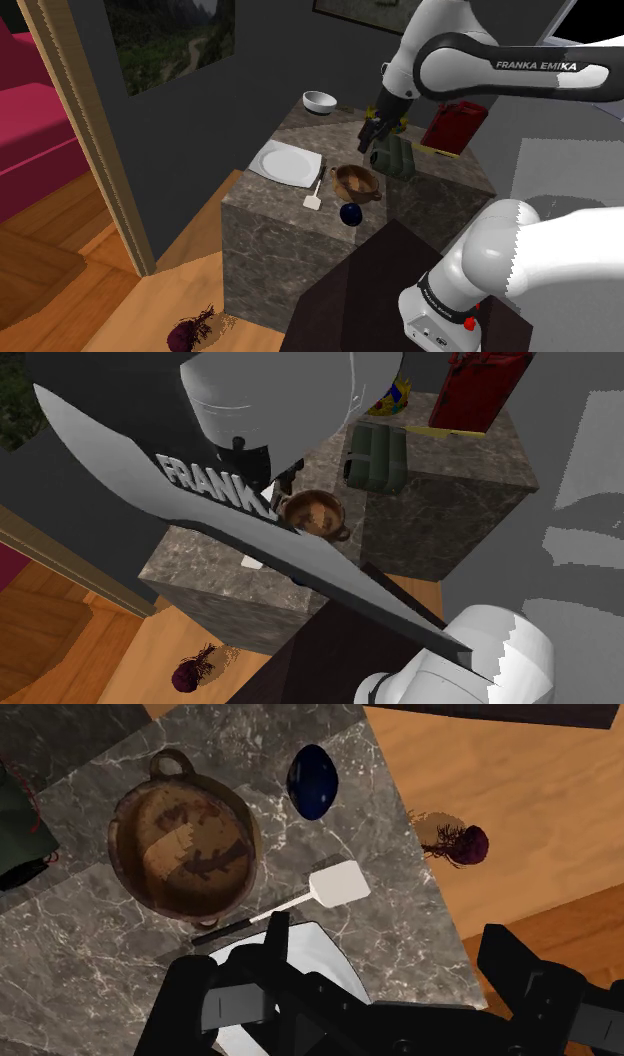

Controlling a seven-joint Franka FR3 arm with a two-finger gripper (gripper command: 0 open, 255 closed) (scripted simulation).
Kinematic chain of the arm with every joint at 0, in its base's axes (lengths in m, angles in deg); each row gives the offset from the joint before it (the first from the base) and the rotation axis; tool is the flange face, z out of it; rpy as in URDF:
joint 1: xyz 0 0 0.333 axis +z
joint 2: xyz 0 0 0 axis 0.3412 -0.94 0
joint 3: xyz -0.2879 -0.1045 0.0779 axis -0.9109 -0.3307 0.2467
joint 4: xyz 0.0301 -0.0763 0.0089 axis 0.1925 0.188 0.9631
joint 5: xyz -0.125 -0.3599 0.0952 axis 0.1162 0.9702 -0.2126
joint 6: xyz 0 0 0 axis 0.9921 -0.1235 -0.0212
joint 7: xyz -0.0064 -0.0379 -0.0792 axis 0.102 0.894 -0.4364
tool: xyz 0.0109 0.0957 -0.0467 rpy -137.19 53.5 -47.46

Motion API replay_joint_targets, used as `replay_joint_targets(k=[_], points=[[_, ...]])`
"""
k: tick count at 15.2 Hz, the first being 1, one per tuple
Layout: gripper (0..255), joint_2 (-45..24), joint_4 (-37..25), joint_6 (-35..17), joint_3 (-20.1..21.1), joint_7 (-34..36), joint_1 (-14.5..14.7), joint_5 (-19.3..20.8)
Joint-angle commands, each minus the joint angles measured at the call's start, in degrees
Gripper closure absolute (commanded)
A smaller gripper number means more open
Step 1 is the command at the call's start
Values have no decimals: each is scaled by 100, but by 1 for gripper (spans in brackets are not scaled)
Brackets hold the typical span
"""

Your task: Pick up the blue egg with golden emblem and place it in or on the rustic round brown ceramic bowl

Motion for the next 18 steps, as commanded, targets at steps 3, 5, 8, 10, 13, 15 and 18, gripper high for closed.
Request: replay_joint_targets(k=[3, 5, 8, 10, 13, 15, 18], points=[[0, -158, 677, -757, -24, -287, 30, 282], [0, -335, 954, -1172, -42, -416, 20, 446], [0, -696, 1319, -1845, -69, -579, -30, 736], [0, -1009, 1523, -2331, -77, -660, -99, 968], [0, -1597, 1754, -3109, -58, -707, -278, 1413], [0, -2072, 1848, -3652, -5, -655, -475, 1816], [0, -2897, 1866, -4449, 172, -317, -952, 2748]])
